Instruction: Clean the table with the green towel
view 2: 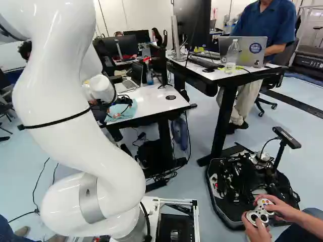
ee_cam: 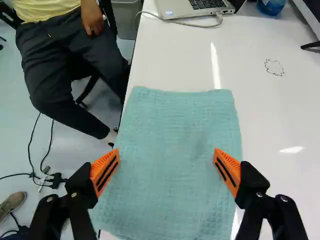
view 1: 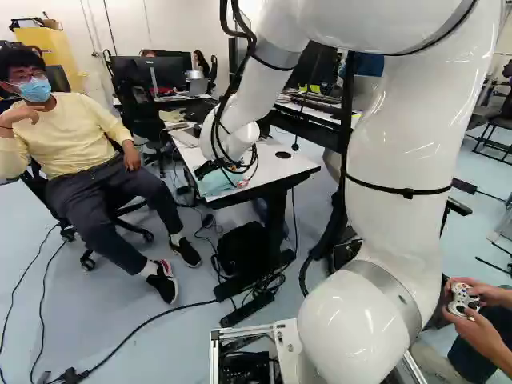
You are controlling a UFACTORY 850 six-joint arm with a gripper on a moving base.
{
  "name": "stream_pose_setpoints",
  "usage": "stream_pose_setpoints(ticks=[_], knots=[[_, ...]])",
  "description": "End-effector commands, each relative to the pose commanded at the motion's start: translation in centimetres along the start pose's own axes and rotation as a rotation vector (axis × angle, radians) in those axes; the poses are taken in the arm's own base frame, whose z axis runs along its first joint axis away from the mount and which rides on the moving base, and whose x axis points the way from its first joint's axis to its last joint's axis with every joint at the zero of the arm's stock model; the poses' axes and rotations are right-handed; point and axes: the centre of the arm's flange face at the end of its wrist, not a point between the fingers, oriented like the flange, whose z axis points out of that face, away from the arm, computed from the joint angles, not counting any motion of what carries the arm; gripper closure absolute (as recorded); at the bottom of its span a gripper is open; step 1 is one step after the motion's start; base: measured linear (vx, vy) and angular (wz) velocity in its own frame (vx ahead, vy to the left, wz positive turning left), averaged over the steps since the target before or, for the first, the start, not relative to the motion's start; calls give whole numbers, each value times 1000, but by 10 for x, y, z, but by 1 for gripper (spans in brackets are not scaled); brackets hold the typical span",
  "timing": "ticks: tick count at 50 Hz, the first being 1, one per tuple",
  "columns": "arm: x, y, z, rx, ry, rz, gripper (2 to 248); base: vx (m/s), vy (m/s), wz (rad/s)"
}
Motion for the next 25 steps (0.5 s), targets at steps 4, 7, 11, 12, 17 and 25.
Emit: stream_pose_setpoints(ticks=[4, 7, 11, 12, 17, 25], knots=[[0, 0, 0, 0, 0, 0, 6, 0, 0, 0], [0, 0, 0, 0, 0, 0, 6, 0, 0, 0], [0, 0, 0, 0, 0, 0, 20, 0, 0, 0], [0, 0, 0, 0, 0, 0, 20, 0, 0, 0], [0, 0, 0, 0, 0, 0, 33, 0, 0, 0], [0, 0, 0, 0, 2, 0, 57, 0, 0, 0]])
